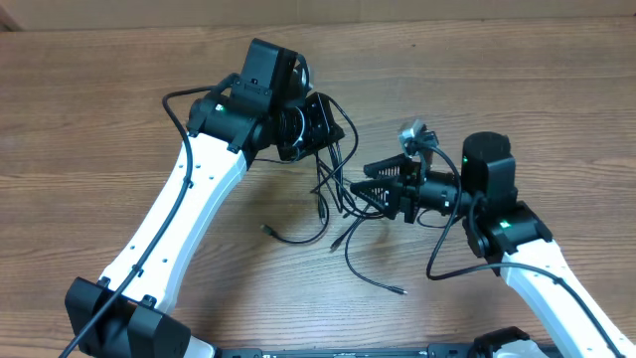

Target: Untangle cables

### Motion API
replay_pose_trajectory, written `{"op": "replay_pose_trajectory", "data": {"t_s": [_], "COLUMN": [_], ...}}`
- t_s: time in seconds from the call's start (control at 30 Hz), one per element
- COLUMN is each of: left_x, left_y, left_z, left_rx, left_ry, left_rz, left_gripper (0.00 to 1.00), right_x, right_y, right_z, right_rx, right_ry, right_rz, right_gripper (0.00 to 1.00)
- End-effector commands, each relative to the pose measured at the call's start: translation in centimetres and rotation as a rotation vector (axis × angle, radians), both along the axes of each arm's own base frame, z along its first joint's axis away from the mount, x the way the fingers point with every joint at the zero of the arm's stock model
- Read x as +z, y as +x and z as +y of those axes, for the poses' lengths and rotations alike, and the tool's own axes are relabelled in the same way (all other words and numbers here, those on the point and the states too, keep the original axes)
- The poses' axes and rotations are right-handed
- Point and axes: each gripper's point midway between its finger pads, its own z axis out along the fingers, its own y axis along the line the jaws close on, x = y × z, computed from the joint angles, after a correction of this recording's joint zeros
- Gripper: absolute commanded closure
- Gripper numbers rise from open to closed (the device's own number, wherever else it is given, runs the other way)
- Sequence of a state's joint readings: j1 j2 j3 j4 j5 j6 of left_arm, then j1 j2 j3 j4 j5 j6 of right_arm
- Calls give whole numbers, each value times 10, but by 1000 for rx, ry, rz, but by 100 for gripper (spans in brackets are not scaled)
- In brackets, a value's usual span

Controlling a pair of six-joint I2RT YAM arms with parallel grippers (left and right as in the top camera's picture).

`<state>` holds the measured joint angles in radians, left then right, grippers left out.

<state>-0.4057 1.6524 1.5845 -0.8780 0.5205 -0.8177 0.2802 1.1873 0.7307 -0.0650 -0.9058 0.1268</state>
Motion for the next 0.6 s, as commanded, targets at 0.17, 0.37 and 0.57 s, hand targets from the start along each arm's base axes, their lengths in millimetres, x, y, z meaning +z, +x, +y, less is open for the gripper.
{"op": "replay_pose_trajectory", "data": {"t_s": [0.17,0.37,0.57], "left_x": [14,13,13], "left_y": [0,1,1], "left_z": [-2,-1,-1], "left_rx": [34,56,57], "left_ry": [-45,-42,-41], "left_rz": [6,15,17], "left_gripper": [96,96,96], "right_x": [-1,-2,-2], "right_y": [-14,-22,-21], "right_z": [16,25,25], "right_rx": [121,157,153], "right_ry": [0,-4,-6], "right_rz": [-60,-68,-68], "right_gripper": [47,61,93]}}
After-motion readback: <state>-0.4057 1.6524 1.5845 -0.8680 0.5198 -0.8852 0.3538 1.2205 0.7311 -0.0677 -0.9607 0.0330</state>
